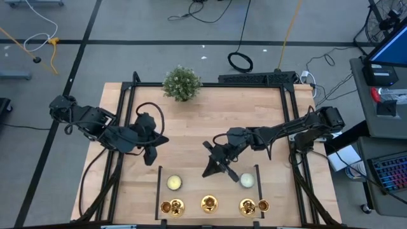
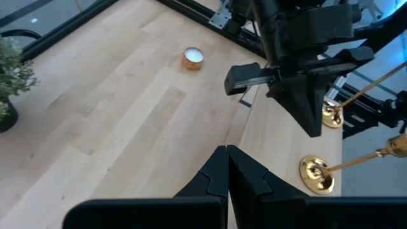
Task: Pick & Place candle stick holders
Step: Put the gold candle holder on the shelf
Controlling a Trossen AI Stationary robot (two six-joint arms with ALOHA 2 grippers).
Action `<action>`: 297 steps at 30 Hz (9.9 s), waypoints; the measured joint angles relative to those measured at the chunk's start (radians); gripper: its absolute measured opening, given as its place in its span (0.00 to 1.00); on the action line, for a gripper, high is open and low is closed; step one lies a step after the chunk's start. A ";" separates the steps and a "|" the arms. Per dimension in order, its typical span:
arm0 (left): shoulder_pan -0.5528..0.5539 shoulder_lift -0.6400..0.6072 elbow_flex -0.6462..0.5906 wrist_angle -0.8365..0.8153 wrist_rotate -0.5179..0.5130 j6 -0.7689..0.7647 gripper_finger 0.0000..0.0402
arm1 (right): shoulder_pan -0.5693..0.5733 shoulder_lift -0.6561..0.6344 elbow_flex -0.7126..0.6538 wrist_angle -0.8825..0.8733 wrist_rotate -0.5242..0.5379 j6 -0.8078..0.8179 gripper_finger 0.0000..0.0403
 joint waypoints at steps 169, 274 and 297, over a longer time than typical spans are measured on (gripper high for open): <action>-0.417 -0.065 -0.176 -0.408 -0.515 -1.042 0.00 | 0.006 0.373 0.129 0.540 -0.521 0.108 0.00; -0.418 -0.065 -0.176 -0.364 -0.516 -0.944 0.00 | 0.068 0.373 0.130 0.488 -0.521 0.172 0.00; -0.418 -0.065 -0.176 -0.369 -0.516 -0.932 0.00 | 0.074 0.372 0.130 0.488 -0.517 0.184 0.00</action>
